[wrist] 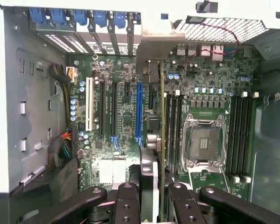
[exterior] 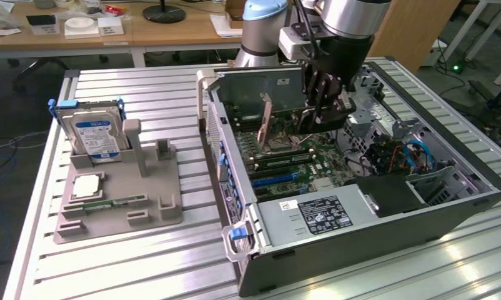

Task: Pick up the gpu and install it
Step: 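Insert the gpu into the slot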

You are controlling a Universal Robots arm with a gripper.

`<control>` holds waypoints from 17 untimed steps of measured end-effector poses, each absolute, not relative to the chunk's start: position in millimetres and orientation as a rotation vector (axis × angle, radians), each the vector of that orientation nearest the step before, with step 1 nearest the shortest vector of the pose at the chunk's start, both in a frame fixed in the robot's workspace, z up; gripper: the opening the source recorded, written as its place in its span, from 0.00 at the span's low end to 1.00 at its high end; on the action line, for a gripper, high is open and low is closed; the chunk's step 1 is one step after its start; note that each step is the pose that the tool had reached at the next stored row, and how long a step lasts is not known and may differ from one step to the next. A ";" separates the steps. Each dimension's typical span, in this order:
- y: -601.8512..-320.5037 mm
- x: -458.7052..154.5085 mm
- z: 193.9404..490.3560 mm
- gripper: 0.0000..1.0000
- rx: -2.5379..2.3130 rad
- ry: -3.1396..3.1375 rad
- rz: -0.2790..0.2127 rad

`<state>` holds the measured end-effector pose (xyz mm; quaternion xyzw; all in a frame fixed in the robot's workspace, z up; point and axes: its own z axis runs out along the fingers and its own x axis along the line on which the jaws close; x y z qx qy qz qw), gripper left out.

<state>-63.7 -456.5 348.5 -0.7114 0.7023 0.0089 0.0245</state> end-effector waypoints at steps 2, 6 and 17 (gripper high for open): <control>-456.7 -63.7 347.5 0.28 -2.201 2.172 0.028; -458.1 -63.9 344.8 0.28 -2.200 2.173 0.028; -458.1 -63.8 343.1 0.28 -2.191 2.183 0.027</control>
